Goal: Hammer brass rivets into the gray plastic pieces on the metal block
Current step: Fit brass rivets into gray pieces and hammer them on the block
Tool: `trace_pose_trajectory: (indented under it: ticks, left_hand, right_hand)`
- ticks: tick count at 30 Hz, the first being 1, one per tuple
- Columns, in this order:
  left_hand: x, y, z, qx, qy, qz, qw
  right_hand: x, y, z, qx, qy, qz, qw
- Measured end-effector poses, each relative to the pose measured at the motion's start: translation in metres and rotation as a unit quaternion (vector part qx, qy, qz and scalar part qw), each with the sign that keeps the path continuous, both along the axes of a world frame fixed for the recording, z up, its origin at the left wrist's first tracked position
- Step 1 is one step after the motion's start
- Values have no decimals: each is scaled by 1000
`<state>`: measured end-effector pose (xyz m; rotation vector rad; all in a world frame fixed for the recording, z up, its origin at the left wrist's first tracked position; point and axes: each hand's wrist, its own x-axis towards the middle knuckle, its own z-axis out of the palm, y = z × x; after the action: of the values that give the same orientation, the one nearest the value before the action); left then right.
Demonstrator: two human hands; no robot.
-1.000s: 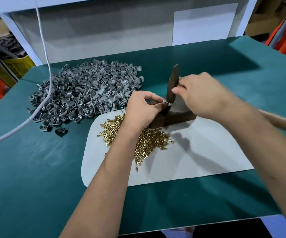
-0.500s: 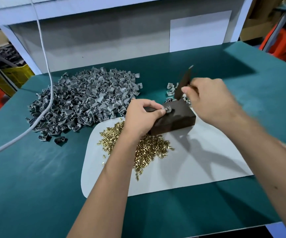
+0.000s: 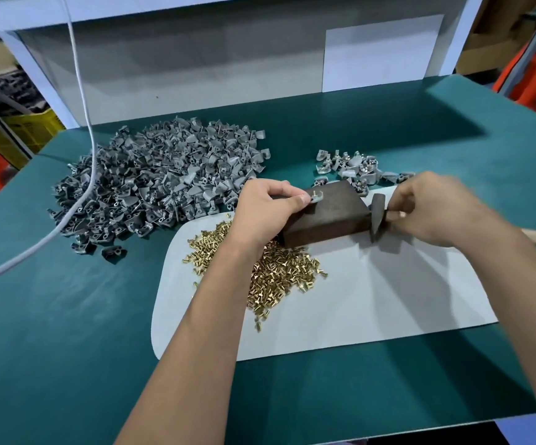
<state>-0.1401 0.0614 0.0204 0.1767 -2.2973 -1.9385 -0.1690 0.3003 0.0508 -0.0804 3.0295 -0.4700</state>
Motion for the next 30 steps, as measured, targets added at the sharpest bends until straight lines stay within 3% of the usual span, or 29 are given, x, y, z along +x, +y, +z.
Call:
trace_pose_trajectory:
  ticks: [3,5,8,12,17,20,23,26,30]
  left_hand:
    - [0,-1,1,8,-10,-1,1000]
    - [1,-1,2,14,-14,-2,1000]
    - [2,1,3,20,-13,-4,1000]
    - [3,2,5,22,0,-2,1000]
    - [1,-4,5,37,9,1,999]
    - [1,-6,5,30,29,54,998]
    - [-3,-16,1,-71,66,173,980]
    - [-2,-31,-1,-212,78,294,929]
    - [1,-48,-2,-337,52,359,869]
  right_hand:
    - [0,-6,7,7,11,7,1000]
    - [1,-15,13,-38,66,27,997]
    - [7,-40,19,-108,141,128,976]
    - [9,-68,14,-97,150,255,950]
    - [0,-72,8,-115,196,287,931]
    - [-7,-70,7,-127,211,282,927]
    - [-16,-69,6,-141,191,237,942]
    - [-28,-68,5,-124,187,193,955]
    - [-48,-65,8,-98,172,102,975]
